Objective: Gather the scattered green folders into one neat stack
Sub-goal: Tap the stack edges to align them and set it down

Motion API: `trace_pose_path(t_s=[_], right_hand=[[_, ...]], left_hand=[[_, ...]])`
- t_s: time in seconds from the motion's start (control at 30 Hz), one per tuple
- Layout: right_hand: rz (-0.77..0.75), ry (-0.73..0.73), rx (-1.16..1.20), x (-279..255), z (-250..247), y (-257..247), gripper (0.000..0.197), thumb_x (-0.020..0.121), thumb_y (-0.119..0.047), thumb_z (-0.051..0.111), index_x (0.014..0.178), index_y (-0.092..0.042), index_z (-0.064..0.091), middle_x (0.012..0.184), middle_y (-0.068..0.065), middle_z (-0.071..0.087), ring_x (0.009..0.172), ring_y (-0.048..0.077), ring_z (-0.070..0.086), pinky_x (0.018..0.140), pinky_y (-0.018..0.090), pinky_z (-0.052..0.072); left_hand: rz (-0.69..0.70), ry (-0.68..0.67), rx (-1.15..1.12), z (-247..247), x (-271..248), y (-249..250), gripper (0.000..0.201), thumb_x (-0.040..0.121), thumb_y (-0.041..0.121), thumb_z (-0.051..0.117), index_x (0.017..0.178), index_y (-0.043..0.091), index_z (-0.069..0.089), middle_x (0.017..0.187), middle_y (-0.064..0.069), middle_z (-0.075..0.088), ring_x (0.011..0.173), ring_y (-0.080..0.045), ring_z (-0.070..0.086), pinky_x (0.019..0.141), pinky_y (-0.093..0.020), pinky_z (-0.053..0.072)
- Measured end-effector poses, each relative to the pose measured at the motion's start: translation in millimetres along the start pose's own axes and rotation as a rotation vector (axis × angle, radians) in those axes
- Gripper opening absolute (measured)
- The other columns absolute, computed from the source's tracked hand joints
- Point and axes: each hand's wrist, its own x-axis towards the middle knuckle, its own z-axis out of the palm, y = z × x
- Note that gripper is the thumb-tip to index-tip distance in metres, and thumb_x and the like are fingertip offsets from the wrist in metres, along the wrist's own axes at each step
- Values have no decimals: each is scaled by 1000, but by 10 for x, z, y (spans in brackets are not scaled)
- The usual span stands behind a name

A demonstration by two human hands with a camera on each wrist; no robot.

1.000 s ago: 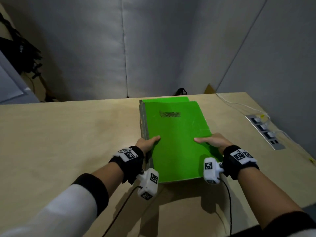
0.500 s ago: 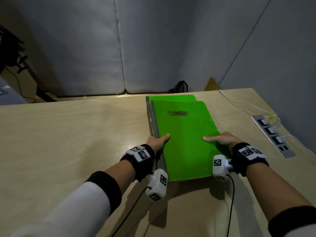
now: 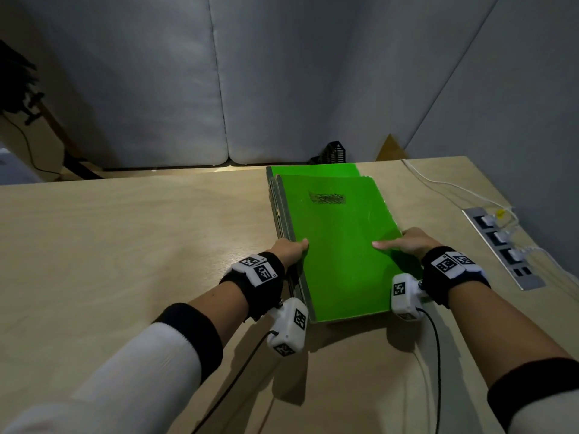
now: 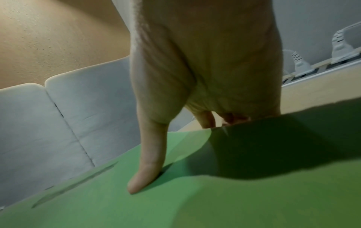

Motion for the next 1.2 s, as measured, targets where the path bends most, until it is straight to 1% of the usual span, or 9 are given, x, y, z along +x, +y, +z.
trace_pose_path(t_s=[0.2, 0.37, 0.43, 0.53, 0.67, 0.87, 1.03, 1.13, 1.2], right_hand=[[-68, 20, -14, 27, 0, 28, 57, 68, -29, 80, 102, 7, 51, 97, 16, 53, 94, 29, 51, 80, 38, 41], [-148, 14, 44, -16, 19, 144, 58, 85, -32, 64, 125, 8, 50, 129, 26, 55, 104, 30, 54, 86, 35, 40], [-156, 14, 80, -12, -6, 270, 45, 93, -24, 54, 126, 8, 52, 129, 25, 56, 97, 24, 51, 83, 33, 37], [-155, 32, 125, -62, -55, 521, 36, 97, -9, 45, 129, 8, 50, 131, 23, 54, 102, 23, 51, 84, 30, 34], [-196, 47, 157, -117, -14, 714, 39, 97, -1, 40, 136, 5, 44, 142, 17, 46, 131, 30, 43, 103, 31, 31], [-198, 85, 86, -108, 116, 596, 40, 99, -14, 36, 134, 3, 46, 137, 22, 50, 120, 34, 51, 93, 34, 39], [-190, 74, 160, -134, 117, 735, 55, 98, -23, 44, 144, 3, 28, 151, 19, 33, 136, 31, 37, 108, 37, 31], [-172, 59, 300, -162, 47, 905, 39, 96, -11, 46, 131, 7, 46, 131, 17, 52, 100, 29, 57, 78, 25, 45], [-154, 63, 251, -190, 4, 1014, 24, 90, 2, 46, 109, 10, 60, 108, 16, 53, 71, 21, 51, 51, 18, 47]], left_hand=[[12, -11, 19, -13, -68, 15, 61, 97, 38, 44, 134, -10, 43, 111, -23, 57, 74, -27, 56, 63, -32, 43], [38, -7, -56, -9, -100, -79, 60, 96, 40, 46, 129, -10, 48, 129, -29, 53, 101, -33, 56, 89, -41, 45], [31, -38, -124, -31, -160, -140, 49, 97, 37, 44, 109, -9, 53, 103, -23, 53, 97, -35, 56, 94, -47, 43], [-8, -122, -107, -47, -300, -259, 39, 99, 35, 40, 112, -1, 47, 96, -8, 43, 99, -35, 58, 78, -44, 42], [-17, -201, -80, 121, -496, -294, 26, 102, 19, 35, 86, 0, 44, 65, -6, 34, 52, -20, 34, 59, -33, 34], [54, -63, -28, 229, -465, -199, 29, 100, 16, 35, 73, 7, 42, 65, -6, 35, 55, -18, 36, 73, -37, 36], [32, -112, -110, 188, -537, -297, 48, 98, 29, 47, 133, -2, 38, 81, -8, 45, 69, -26, 51, 75, -39, 40], [48, -152, 20, 177, -563, -392, 37, 86, 35, 64, 100, 3, 52, 84, 1, 41, 95, -29, 54, 87, -38, 42], [27, -147, 159, 208, -568, -447, 38, 78, 36, 74, 72, 13, 44, 68, 1, 35, 71, -21, 48, 80, -33, 41]])
